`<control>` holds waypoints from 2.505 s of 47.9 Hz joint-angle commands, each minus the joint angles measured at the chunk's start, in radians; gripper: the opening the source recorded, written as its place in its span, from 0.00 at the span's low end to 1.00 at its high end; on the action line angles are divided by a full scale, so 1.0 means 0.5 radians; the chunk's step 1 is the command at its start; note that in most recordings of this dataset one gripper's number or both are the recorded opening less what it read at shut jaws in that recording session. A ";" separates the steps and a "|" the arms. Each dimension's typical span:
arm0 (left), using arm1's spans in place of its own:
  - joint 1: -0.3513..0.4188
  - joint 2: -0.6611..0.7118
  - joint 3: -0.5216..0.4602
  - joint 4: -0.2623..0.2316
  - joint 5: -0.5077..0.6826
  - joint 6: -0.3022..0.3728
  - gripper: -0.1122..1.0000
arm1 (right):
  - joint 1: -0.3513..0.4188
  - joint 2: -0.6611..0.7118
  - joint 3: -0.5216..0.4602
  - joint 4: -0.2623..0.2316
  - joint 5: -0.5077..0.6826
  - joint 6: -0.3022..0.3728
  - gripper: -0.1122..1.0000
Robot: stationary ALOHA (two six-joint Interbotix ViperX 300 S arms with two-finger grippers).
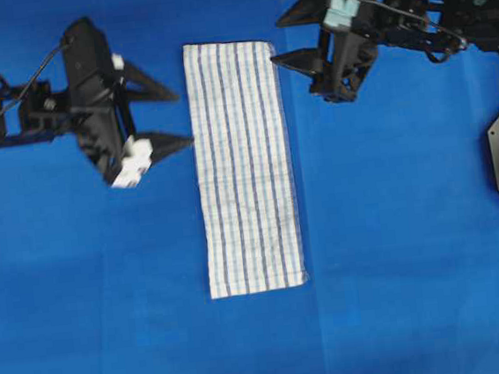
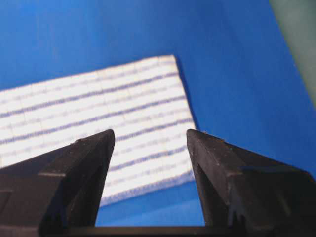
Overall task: Fold the blue towel.
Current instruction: 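Move both grippers to the strip's top end and pinch its corners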
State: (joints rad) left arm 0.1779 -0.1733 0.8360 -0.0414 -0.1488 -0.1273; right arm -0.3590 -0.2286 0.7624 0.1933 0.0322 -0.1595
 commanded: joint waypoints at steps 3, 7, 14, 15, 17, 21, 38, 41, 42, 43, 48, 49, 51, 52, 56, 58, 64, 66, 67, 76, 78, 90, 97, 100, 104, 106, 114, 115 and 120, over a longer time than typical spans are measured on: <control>0.077 0.058 -0.110 0.003 -0.021 0.083 0.87 | 0.003 -0.058 0.012 0.000 -0.021 0.006 0.93; 0.086 0.101 -0.150 0.003 -0.018 0.107 0.87 | 0.003 -0.055 0.018 0.000 -0.021 0.006 0.93; 0.095 0.132 -0.172 0.003 -0.018 0.114 0.87 | 0.000 -0.028 0.018 0.000 -0.058 0.006 0.93; 0.101 0.132 -0.172 0.003 -0.021 0.114 0.87 | 0.000 -0.018 0.018 0.000 -0.067 0.006 0.93; 0.117 0.135 -0.169 0.003 -0.021 0.117 0.87 | 0.000 0.003 0.015 0.000 -0.089 0.006 0.93; 0.172 0.160 -0.169 0.003 -0.031 0.126 0.87 | 0.000 0.074 0.003 0.000 -0.138 0.006 0.93; 0.494 0.503 -0.187 0.006 -0.365 0.129 0.87 | -0.138 0.506 -0.086 0.006 -0.334 0.006 0.93; 0.534 0.574 -0.193 0.003 -0.405 0.129 0.87 | -0.153 0.558 -0.092 0.006 -0.368 0.006 0.93; 0.552 0.607 -0.202 0.003 -0.423 0.129 0.87 | -0.163 0.574 -0.095 0.006 -0.377 0.006 0.93; 0.561 0.629 -0.206 0.006 -0.439 0.129 0.87 | -0.166 0.589 -0.098 0.006 -0.390 0.006 0.93; 0.589 0.742 -0.233 0.003 -0.491 0.126 0.87 | -0.184 0.660 -0.110 0.006 -0.442 0.003 0.93; 0.592 0.761 -0.236 0.006 -0.500 0.126 0.87 | -0.184 0.672 -0.114 0.006 -0.451 0.006 0.93; 0.595 0.798 -0.252 0.006 -0.509 0.126 0.87 | -0.184 0.709 -0.126 0.006 -0.469 0.006 0.93; 0.598 0.813 -0.258 0.003 -0.512 0.126 0.87 | -0.187 0.724 -0.129 0.006 -0.479 0.006 0.93; 0.598 0.881 -0.298 0.003 -0.522 0.126 0.87 | -0.187 0.782 -0.144 0.006 -0.491 0.006 0.93; 0.598 0.905 -0.316 0.003 -0.518 0.126 0.87 | -0.187 0.813 -0.156 0.006 -0.491 0.006 0.93; 0.589 0.966 -0.334 0.006 -0.518 0.123 0.87 | -0.187 0.887 -0.181 0.009 -0.491 0.006 0.93; 0.589 0.976 -0.334 0.003 -0.515 0.120 0.87 | -0.187 0.899 -0.184 0.009 -0.491 0.006 0.93; 0.586 0.982 -0.331 0.003 -0.512 0.120 0.87 | -0.187 0.905 -0.187 0.012 -0.491 0.009 0.93; 0.561 0.982 -0.316 0.003 -0.460 0.129 0.74 | -0.187 0.911 -0.184 0.003 -0.491 0.000 0.86; 0.558 0.982 -0.316 0.006 -0.457 0.132 0.65 | -0.187 0.911 -0.184 0.003 -0.482 -0.012 0.78; 0.488 0.988 -0.347 0.015 -0.448 0.273 0.13 | -0.169 0.911 -0.184 0.000 -0.479 -0.012 0.37; 0.488 0.982 -0.359 0.015 -0.442 0.295 0.13 | -0.169 0.908 -0.187 0.009 -0.482 0.012 0.37; 0.491 0.966 -0.359 0.012 -0.439 0.304 0.13 | -0.169 0.905 -0.187 0.009 -0.479 0.018 0.37; 0.497 0.942 -0.359 0.015 -0.426 0.325 0.13 | -0.169 0.887 -0.184 0.009 -0.476 0.018 0.37; 0.503 0.927 -0.362 0.012 -0.417 0.350 0.13 | -0.169 0.871 -0.184 0.009 -0.476 0.018 0.37; 0.534 0.825 -0.365 0.012 -0.359 0.451 0.13 | -0.169 0.776 -0.181 0.009 -0.476 0.015 0.37; 0.540 0.807 -0.365 0.015 -0.350 0.463 0.13 | -0.169 0.764 -0.181 0.009 -0.476 0.015 0.37; 0.561 0.715 -0.368 0.015 -0.298 0.518 0.13 | -0.169 0.706 -0.178 0.009 -0.463 0.015 0.37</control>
State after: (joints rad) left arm 0.4479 0.2500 0.6673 -0.0368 -0.3083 0.1181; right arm -0.4418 0.1733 0.6857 0.1963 -0.1994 -0.1519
